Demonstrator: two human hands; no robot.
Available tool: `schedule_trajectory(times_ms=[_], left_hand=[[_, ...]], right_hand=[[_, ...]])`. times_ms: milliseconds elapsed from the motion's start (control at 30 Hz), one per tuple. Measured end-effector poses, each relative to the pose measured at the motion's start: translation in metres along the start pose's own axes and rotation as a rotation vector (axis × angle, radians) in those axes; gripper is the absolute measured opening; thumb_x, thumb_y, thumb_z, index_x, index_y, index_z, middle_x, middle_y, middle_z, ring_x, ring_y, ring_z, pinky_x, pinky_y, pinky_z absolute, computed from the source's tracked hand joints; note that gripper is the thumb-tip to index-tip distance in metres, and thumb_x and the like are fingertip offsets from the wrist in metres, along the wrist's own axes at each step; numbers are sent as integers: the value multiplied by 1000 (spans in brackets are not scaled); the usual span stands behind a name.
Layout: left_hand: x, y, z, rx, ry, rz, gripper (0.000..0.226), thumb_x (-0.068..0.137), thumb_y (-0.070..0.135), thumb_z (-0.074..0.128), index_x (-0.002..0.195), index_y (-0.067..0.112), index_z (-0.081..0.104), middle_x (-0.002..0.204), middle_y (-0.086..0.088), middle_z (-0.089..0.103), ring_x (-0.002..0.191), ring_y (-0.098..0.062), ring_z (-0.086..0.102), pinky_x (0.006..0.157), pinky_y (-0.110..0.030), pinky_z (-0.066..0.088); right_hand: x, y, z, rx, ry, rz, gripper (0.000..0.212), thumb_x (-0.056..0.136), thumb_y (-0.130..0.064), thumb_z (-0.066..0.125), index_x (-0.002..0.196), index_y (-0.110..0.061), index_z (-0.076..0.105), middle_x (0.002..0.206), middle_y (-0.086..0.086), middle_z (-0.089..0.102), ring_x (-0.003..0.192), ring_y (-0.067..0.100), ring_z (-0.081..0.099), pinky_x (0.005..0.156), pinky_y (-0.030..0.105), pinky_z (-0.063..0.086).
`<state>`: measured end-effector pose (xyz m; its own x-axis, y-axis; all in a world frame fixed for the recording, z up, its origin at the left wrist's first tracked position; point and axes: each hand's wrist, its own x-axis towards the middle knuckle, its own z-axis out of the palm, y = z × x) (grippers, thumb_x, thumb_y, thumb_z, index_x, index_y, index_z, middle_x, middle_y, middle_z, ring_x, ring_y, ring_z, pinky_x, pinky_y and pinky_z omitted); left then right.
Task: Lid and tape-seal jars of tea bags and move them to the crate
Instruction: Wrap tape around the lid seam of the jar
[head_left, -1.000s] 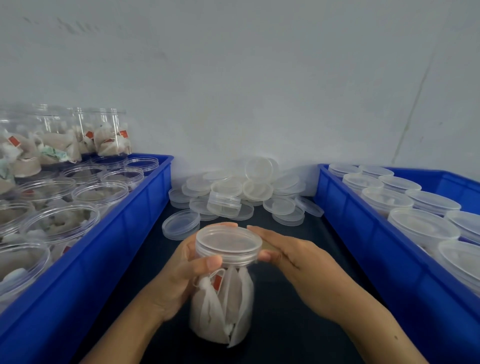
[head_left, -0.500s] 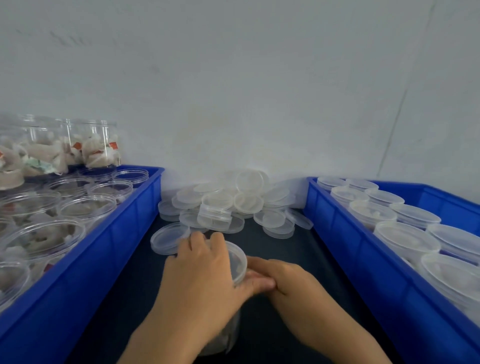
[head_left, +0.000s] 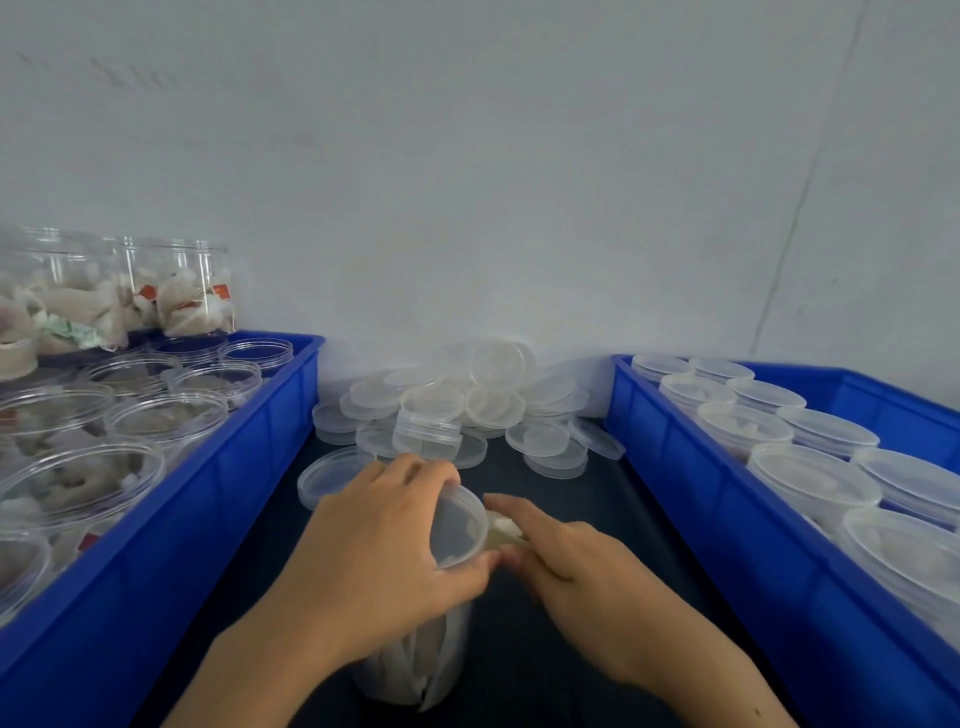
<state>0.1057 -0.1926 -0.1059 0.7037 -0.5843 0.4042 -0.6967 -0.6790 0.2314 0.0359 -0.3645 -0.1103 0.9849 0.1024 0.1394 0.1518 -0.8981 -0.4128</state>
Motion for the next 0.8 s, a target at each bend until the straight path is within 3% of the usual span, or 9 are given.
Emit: schedule_trajectory(times_ms=[100, 233, 300, 367, 433, 500, 600, 700, 800], left_hand=[[-2, -2, -1, -28, 12, 14, 62, 71, 78, 45, 123, 45, 37, 119, 27, 43, 104, 5, 40, 84, -19, 40], [0, 5, 1, 18, -6, -3, 57, 70, 72, 45, 116, 41, 33, 116, 23, 43, 103, -2, 42, 77, -21, 37], [2, 8, 3, 60, 12, -18, 58, 70, 72, 45, 114, 38, 33, 115, 20, 43, 103, -4, 43, 74, -21, 33], [2, 9, 4, 65, 30, -41, 57, 70, 74, 44, 112, 38, 33, 113, 20, 44, 102, -4, 44, 72, -22, 33], [1, 9, 6, 58, 55, -53, 55, 70, 76, 42, 109, 39, 32, 111, 21, 44, 100, -3, 44, 69, -22, 32], [0, 9, 7, 52, 84, -62, 52, 72, 75, 46, 108, 39, 34, 109, 21, 46, 99, -3, 45, 67, -22, 30], [1, 11, 9, 49, 93, -84, 54, 71, 75, 47, 108, 39, 35, 111, 21, 47, 100, -3, 44, 66, -22, 30], [1, 13, 9, 63, 82, -96, 56, 66, 75, 40, 108, 39, 35, 111, 21, 47, 98, -3, 43, 61, -21, 26], [1, 13, 9, 67, 92, -99, 56, 67, 76, 41, 107, 38, 35, 110, 21, 47, 98, -4, 44, 60, -21, 24]], right_hand=[[0, -6, -1, -44, 15, 55, 33, 103, -44, 31, 131, -30, 41, 98, -12, 57, 93, 8, 54, 83, 28, 44], [-5, -13, 8, -42, 73, 41, 8, 103, -37, 35, 108, -32, 33, 75, -9, 53, 70, 7, 52, 69, 28, 43], [-5, -14, 10, -105, 105, -8, 7, 102, -33, 37, 106, -36, 33, 75, -11, 50, 69, 7, 50, 66, 25, 41], [-4, -14, 11, -155, 127, -14, 10, 102, -33, 35, 110, -39, 35, 82, -11, 54, 75, 8, 53, 66, 25, 40], [-2, -15, 14, -202, 121, 23, 31, 103, -33, 33, 133, -39, 32, 100, -12, 60, 90, 8, 57, 74, 26, 42], [1, -14, 18, -288, 81, 127, 45, 102, -30, 36, 146, -25, 27, 118, -5, 60, 104, 12, 57, 82, 26, 42], [3, -20, 19, -309, 40, 235, 8, 99, -23, 40, 101, -18, 45, 97, -2, 53, 87, 16, 51, 65, 23, 33], [3, -27, 18, -228, 28, 267, 29, 101, -22, 35, 72, -25, 30, 78, -9, 38, 70, 7, 40, 57, 21, 29], [3, -23, 20, -118, 65, 248, 34, 104, -30, 29, 71, -27, 25, 74, -11, 38, 61, 4, 34, 56, 16, 30]])
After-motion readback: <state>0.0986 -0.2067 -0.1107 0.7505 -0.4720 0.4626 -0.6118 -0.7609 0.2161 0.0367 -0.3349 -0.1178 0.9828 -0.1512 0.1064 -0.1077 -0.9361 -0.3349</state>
